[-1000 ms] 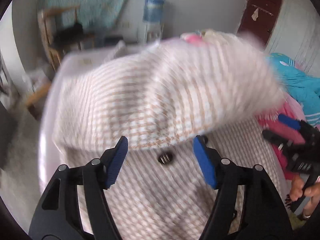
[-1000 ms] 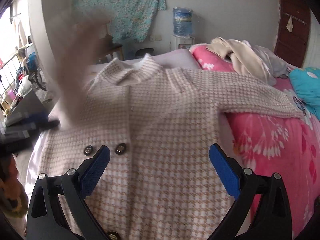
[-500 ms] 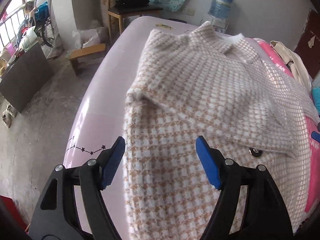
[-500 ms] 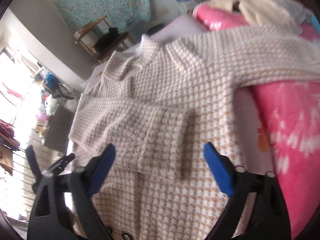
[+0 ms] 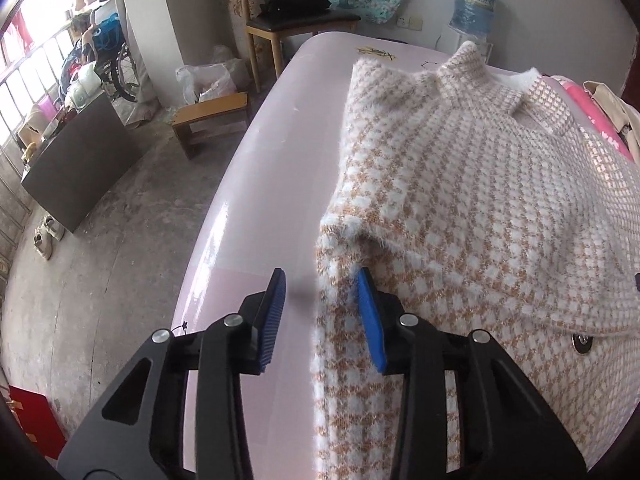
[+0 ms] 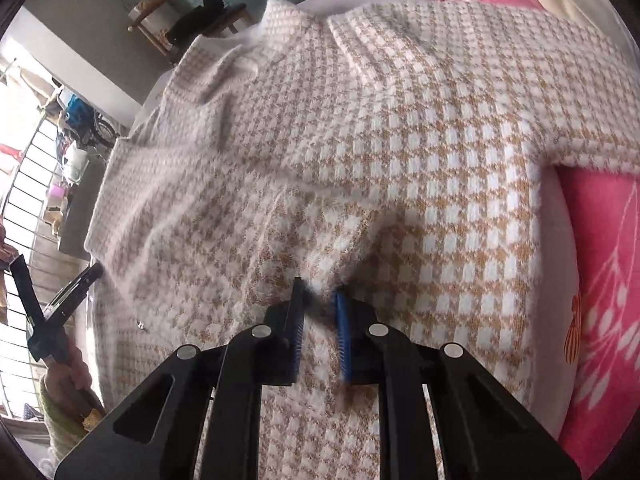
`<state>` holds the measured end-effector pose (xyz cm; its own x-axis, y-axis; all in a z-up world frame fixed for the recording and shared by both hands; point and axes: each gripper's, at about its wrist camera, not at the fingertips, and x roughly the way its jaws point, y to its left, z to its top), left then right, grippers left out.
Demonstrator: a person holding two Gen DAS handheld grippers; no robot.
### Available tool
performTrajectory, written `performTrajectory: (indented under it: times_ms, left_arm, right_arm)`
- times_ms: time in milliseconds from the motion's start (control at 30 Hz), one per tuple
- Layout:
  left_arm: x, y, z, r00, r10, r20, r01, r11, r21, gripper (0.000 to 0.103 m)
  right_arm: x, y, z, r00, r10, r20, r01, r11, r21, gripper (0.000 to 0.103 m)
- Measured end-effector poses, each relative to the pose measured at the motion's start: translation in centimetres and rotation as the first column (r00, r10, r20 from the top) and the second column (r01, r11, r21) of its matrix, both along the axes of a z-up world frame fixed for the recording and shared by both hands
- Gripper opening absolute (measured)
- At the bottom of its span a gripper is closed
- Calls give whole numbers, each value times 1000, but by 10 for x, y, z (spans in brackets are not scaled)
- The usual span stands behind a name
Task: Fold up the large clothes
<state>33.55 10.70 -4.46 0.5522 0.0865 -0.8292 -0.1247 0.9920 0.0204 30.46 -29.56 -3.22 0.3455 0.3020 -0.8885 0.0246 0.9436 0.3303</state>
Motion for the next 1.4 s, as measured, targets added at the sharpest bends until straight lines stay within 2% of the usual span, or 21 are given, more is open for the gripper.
performTrajectory:
  times_ms: [133, 267, 333, 367, 433, 467, 533, 633, 733, 767, 833, 867, 900, 967, 1067, 1100, 1167, 1300, 1400]
  left_arm:
    - [8, -1, 0, 1000, 8, -4, -8, 1000, 2, 34]
    - [17, 0, -1, 1000, 19, -8, -19, 1000, -8, 34]
    - [17, 3, -2, 999, 31, -8, -31, 999, -26, 34]
    - [16, 3, -3, 999, 34, -3, -34, 999, -25, 34]
    - [15, 1, -3, 999, 32, 2, -32, 999, -9, 35]
    - [15, 1, -3, 999, 31, 4, -31, 999, -7, 35]
    - [14, 1, -3, 999, 31, 7, -31, 999, -10, 35]
    - [14, 2, -3, 999, 31, 9, -31, 999, -9, 35]
    - [14, 5, -2, 1000, 30, 1, -30, 999, -29, 35]
    - [12, 8, -1, 1000, 24, -6, -25, 998, -59, 35]
    - [5, 14, 6, 1000, 13, -2, -14, 993, -117, 35]
    - [0, 17, 11, 1000, 7, 14, -5, 990, -139, 35]
    - [-4, 18, 17, 1000, 0, 30, 5, 988, -153, 35]
    - [-7, 19, 27, 998, -14, 58, 23, 985, -168, 35]
    - [-2, 19, 42, 995, -22, 94, 39, 983, -177, 35]
    - [2, 19, 46, 995, -19, 101, 36, 985, -170, 35]
    - [9, 19, 50, 994, -5, 109, 22, 988, -155, 35]
    - [19, 18, 45, 995, 11, 99, 6, 985, -173, 35]
    - [24, 15, 37, 997, 16, 77, -1, 981, -195, 34]
  right_arm:
    - [34, 5, 37, 992, 9, 125, -8, 1000, -11, 12]
    - [59, 6, 83, 958, 7, 288, -2, 1000, -17, 10]
    - [69, 7, 86, 947, 15, 321, 9, 997, -74, 10]
    - [75, 6, 79, 951, 17, 309, 11, 996, -88, 10]
    - [88, 1, 49, 977, 17, 213, 2, 996, -87, 10]
    - [84, -16, 38, 985, 14, 173, 1, 996, -86, 10]
    - [88, -22, 14, 993, 11, 121, 1, 995, -98, 10]
    - [88, -38, -1, 995, -17, 93, 19, 999, -25, 10]
    - [92, -42, -6, 997, -15, 70, 15, 1000, 0, 10]
    - [91, -43, -5, 998, -14, 58, 14, 1000, 6, 15]
    - [89, -47, 1, 998, -18, 56, 16, 999, 37, 18]
    - [89, -49, 4, 998, -14, 66, 11, 999, 47, 24]
    - [90, -52, 7, 998, -10, 70, 7, 999, 47, 34]
    - [98, -51, 5, 998, -12, 59, 10, 999, 32, 44]
    - [112, -46, -8, 1000, 4, 24, -5, 999, 41, 44]
    - [114, -42, -8, 999, 12, 34, -12, 1000, 25, 36]
    - [117, -33, -3, 997, 33, 68, -30, 998, -46, 11]
    - [123, -18, 21, 981, 67, 182, -58, 997, -55, 9]
    - [133, -7, 21, 971, 98, 217, -74, 991, -114, 9]
